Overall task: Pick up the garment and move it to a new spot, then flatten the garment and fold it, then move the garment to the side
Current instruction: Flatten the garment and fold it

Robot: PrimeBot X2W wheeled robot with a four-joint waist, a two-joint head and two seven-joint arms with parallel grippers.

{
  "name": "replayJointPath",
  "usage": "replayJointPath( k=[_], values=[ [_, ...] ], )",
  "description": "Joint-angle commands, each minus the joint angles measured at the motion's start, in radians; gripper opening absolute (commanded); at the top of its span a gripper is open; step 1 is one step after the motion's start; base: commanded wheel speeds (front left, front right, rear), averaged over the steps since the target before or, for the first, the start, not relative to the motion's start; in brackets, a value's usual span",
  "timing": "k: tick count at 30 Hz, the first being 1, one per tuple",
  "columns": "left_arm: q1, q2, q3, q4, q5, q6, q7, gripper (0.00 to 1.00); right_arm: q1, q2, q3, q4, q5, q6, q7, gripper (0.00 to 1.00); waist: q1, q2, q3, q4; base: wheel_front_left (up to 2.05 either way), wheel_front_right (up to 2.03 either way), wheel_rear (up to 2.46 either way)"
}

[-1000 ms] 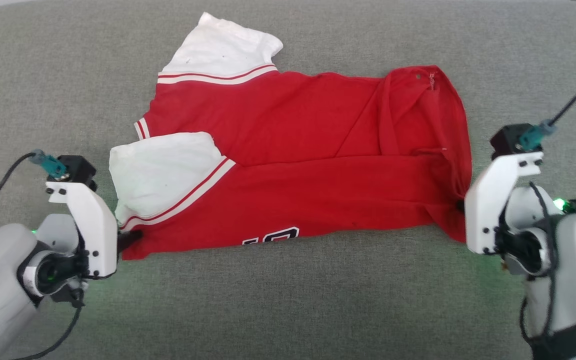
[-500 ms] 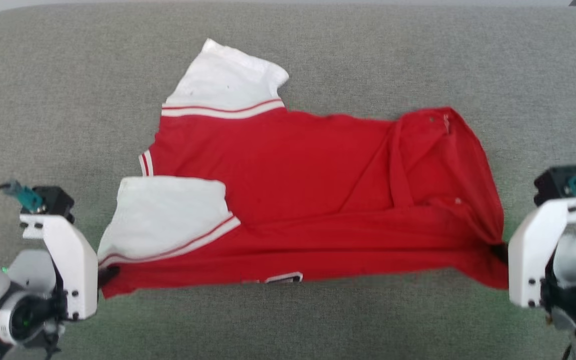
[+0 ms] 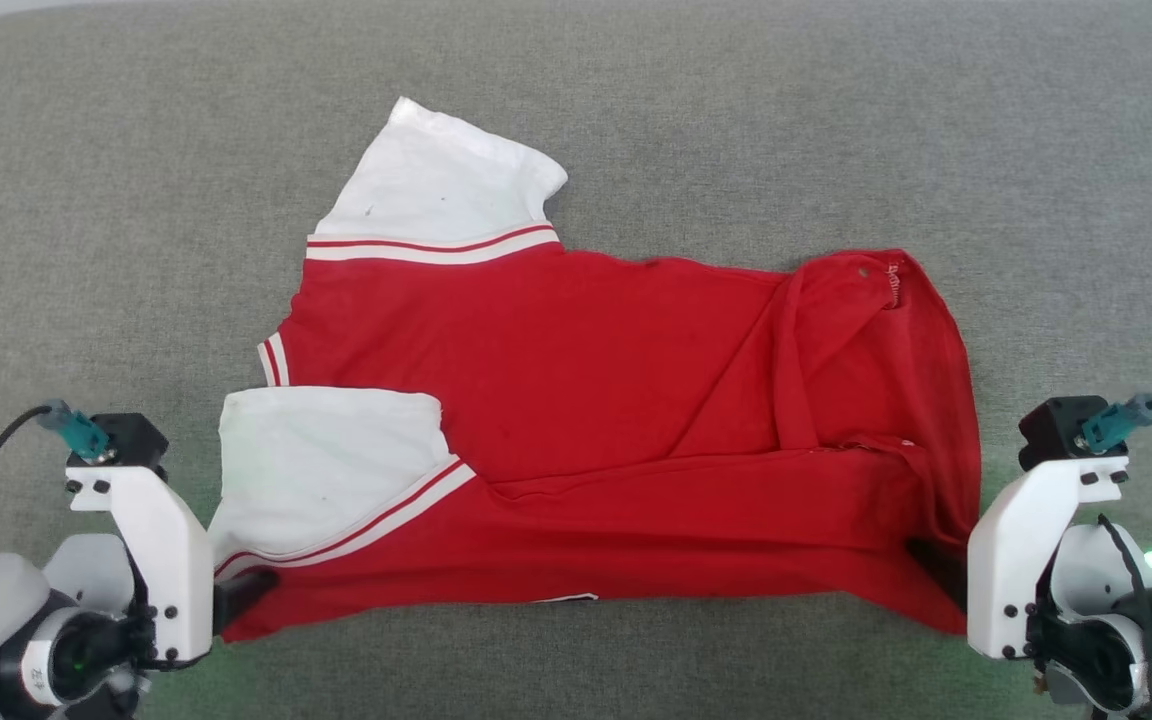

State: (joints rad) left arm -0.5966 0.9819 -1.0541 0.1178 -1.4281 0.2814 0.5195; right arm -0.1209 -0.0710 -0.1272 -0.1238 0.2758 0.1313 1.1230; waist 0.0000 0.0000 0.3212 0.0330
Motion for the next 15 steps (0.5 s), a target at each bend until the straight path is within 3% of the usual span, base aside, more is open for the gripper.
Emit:
replayJointPath(
  k=[1, 8, 12, 15],
  values=[
    [-0.012, 0.015, 0.005, 0.018, 0.003, 0.005, 0.000, 1.00, -0.005, 0.002, 0.000, 0.025, 0.006, -0.001, -0.021, 1.00, 0.0000, 0.0000, -0.005, -0.004, 0.00, 0.00, 0.00],
    [-0.051, 0.112, 0.027, -0.086, 0.020, 0.033, 0.037, 1.00, 0.011, 0.010, -0.027, -0.054, 0.019, -0.001, -0.106, 1.00, 0.0000, 0.0000, -0.031, -0.023, 0.00, 0.00, 0.00],
    [-0.095, 0.174, 0.045, -0.146, 0.050, 0.050, 0.064, 1.00, 0.010, 0.017, -0.040, -0.115, 0.028, -0.001, -0.210, 1.00, 0.0000, 0.0000, -0.035, -0.046, 0.00, 0.00, 0.00],
    [-0.121, 0.189, 0.053, -0.151, 0.062, 0.046, 0.072, 1.00, -0.002, 0.018, -0.044, -0.136, 0.023, -0.001, -0.280, 1.00, 0.0000, 0.0000, -0.035, -0.065, 0.00, 0.00, 0.00]
  ],
)
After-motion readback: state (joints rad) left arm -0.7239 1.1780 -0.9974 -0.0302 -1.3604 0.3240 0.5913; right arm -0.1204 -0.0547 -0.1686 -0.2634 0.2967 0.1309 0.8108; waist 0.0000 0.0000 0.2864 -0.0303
